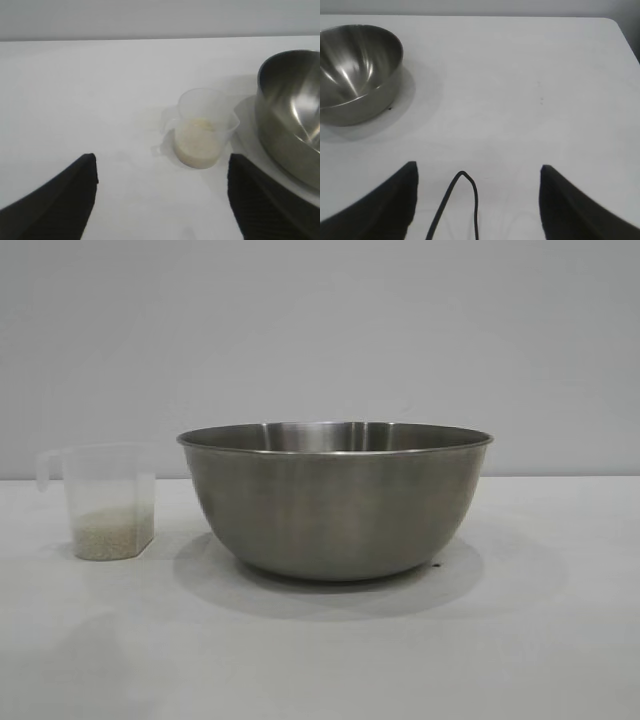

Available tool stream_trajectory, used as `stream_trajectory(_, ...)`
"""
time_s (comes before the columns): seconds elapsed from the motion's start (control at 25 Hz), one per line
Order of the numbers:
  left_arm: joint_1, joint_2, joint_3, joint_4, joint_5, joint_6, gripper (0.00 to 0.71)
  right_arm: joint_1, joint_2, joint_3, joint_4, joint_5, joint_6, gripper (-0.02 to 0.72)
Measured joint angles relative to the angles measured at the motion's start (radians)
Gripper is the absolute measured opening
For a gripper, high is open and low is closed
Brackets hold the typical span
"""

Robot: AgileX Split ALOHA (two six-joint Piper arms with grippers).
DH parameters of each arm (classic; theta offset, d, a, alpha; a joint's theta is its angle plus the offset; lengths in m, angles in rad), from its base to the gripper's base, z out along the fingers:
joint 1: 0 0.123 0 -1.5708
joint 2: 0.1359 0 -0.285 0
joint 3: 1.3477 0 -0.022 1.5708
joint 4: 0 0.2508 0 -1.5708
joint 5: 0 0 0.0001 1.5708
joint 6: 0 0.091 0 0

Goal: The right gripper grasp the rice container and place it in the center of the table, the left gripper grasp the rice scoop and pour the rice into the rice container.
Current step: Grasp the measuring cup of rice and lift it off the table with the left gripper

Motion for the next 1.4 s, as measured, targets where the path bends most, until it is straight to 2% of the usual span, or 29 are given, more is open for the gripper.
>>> stream_trajectory(0.24,0.0,0.27,0.0,0.061,-0.24,-0.044,0.473,0.0,0.0,0.0,0.0,0.0,0.0,0.438)
stream_trajectory(0.32,0.0,0.37,-0.002,0.084,-0.326,-0.045,0.369,0.0,0.0,0.0,0.0,0.0,0.0,0.438)
stream_trajectory(0.48,-0.002,0.5,-0.028,0.1,-0.354,-0.045,0.207,0.0,0.0,0.0,0.0,0.0,0.0,0.438)
stream_trajectory(0.52,-0.002,0.515,-0.032,0.1,-0.354,-0.045,0.184,0.0,0.0,0.0,0.0,0.0,0.0,0.438)
stream_trajectory(0.72,-0.002,0.545,-0.052,0.096,-0.358,-0.045,0.195,0.0,0.0,0.0,0.001,0.0,0.0,0.438)
stream_trajectory(0.76,-0.002,0.551,-0.056,0.096,-0.358,-0.047,0.238,0.0,0.0,0.0,0.002,0.0,0.0,0.438)
stream_trajectory(0.8,-0.002,0.561,-0.064,0.096,-0.358,-0.047,0.247,0.0,0.0,0.0,0.002,0.0,0.0,0.438)
stream_trajectory(1.4,-0.002,0.785,-0.215,0.088,-0.36,-0.047,0.244,0.0,0.0,0.0,0.002,0.0,0.0,0.438)
